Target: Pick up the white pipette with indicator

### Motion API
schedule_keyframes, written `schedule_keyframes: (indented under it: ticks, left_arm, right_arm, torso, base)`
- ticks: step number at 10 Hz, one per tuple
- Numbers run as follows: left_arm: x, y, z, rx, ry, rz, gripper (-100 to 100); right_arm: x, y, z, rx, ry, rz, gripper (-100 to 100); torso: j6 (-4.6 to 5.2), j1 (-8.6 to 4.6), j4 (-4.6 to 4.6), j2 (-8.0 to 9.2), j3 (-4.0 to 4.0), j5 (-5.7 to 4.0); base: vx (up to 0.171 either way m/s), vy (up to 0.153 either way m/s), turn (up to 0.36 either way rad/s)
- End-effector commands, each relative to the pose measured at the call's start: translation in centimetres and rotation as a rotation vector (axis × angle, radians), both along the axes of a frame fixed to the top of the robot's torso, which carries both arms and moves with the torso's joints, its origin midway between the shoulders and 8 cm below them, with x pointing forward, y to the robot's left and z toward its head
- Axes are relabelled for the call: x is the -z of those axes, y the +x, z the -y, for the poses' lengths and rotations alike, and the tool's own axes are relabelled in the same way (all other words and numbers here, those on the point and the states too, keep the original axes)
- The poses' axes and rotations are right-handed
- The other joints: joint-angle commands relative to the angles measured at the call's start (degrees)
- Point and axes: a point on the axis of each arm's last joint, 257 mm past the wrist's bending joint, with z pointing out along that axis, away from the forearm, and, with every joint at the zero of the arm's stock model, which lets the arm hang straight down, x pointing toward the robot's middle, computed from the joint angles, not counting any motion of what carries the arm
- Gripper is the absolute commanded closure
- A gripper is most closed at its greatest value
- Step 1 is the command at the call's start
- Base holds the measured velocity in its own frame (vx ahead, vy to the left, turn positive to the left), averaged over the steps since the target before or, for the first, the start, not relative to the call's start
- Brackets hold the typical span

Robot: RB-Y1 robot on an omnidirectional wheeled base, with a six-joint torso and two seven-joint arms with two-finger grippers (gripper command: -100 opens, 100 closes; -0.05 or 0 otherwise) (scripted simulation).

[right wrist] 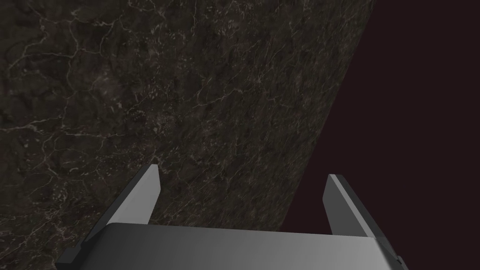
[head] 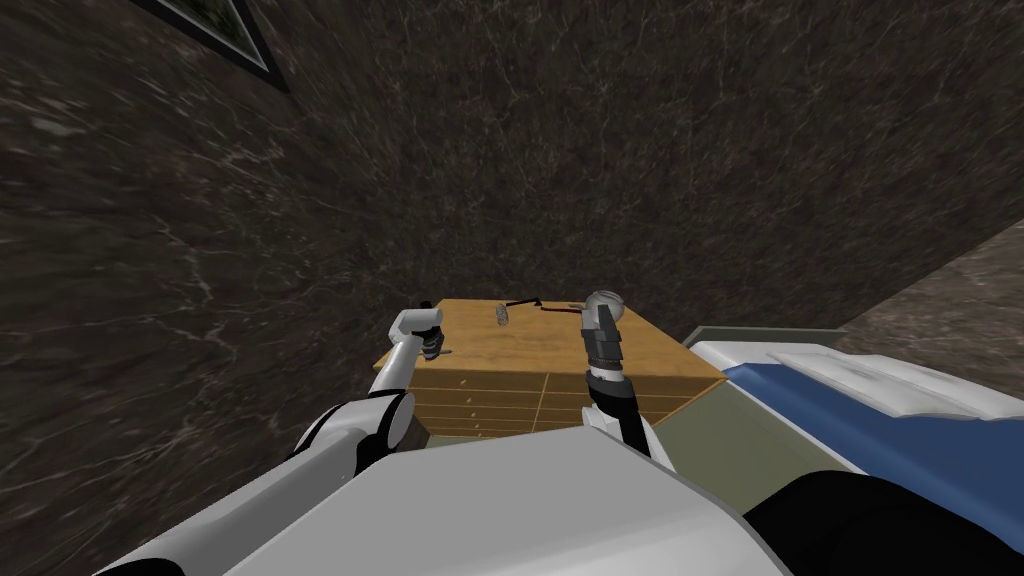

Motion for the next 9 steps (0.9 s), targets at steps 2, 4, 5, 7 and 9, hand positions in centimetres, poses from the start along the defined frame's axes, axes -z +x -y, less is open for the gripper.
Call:
schedule_keyframes:
  ticks: [2,4,5,7,9]
  left_arm:
    - [-0.1,0.1,0.0,0.000,0.000,0.002,100]
    - [-0.1,0.1,0.0,0.000,0.000,0.003,0]
    - [-1.0,0.1,0.0,0.000,0.000,0.001,100]
    - [-2.0,0.1,0.0,-0.001,0.000,0.000,100]
    - [-1.8,0.0,0.1,-0.001,0.000,0.001,0]
  right_arm:
    - [0.0,0.0,0.0,0.000,0.000,0.000,0]
    - [0.0,0.0,0.0,0.000,0.000,0.000,0]
    - [0.0,0.0,0.0,0.000,0.000,0.000,0]
    - [0.0,0.0,0.0,0.000,0.000,0.000,0]
    - [0.0,0.0,0.0,0.000,0.000,0.000,0]
  torso:
    - [-0.02,0.01,-0.04,-0.02,-0.03,0.02]
    - [-0.01,0.02,-0.04,-0.03,-0.04,0.02]
    - [-0.01,0.02,-0.04,-0.04,-0.04,0.02]
    - [-0.01,-0.03,-0.02,0.04,0.01,0.00]
    - [-0.01,-0.02,-0.04,0.02,-0.01,0.01]
  base:
    - [0.000,0.000,0.000]
    - [0.000,0.000,0.000]
    - [-0.010,-0.003,-0.002]
    - [-0.016,-0.007,0.001]
    - [-0.003,-0.002,-0.001]
